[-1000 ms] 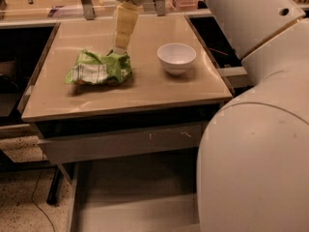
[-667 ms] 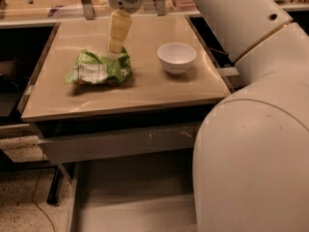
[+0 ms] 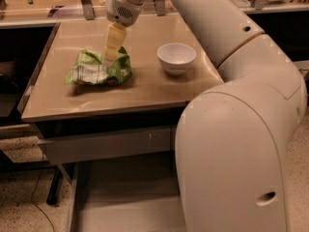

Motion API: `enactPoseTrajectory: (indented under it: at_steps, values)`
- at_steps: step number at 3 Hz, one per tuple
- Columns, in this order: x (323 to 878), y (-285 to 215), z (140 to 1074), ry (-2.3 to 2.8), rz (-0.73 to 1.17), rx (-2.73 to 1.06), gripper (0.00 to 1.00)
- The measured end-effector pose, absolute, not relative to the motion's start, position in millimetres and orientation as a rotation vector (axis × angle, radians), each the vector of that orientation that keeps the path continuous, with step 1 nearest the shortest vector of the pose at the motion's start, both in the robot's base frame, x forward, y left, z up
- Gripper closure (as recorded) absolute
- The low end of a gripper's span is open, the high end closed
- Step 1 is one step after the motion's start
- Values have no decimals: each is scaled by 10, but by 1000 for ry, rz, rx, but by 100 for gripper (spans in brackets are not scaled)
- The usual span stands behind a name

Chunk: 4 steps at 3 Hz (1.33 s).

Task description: Place green rice chip bag into middle drawer

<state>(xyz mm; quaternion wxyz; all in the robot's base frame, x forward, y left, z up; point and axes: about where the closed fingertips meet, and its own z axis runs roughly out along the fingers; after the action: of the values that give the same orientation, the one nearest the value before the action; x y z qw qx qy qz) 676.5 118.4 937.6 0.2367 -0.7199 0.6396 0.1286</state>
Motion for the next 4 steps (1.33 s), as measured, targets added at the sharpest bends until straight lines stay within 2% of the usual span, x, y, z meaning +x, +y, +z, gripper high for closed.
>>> enactPoseTrajectory:
  at_steps: [1,2,4]
  values:
    - [6908,1338,9010,1807,446,-1957,0]
    - [6915,1343,9003,1807,447,-1956,0]
    - [6928,1657,8585,1827,538,-1948,0]
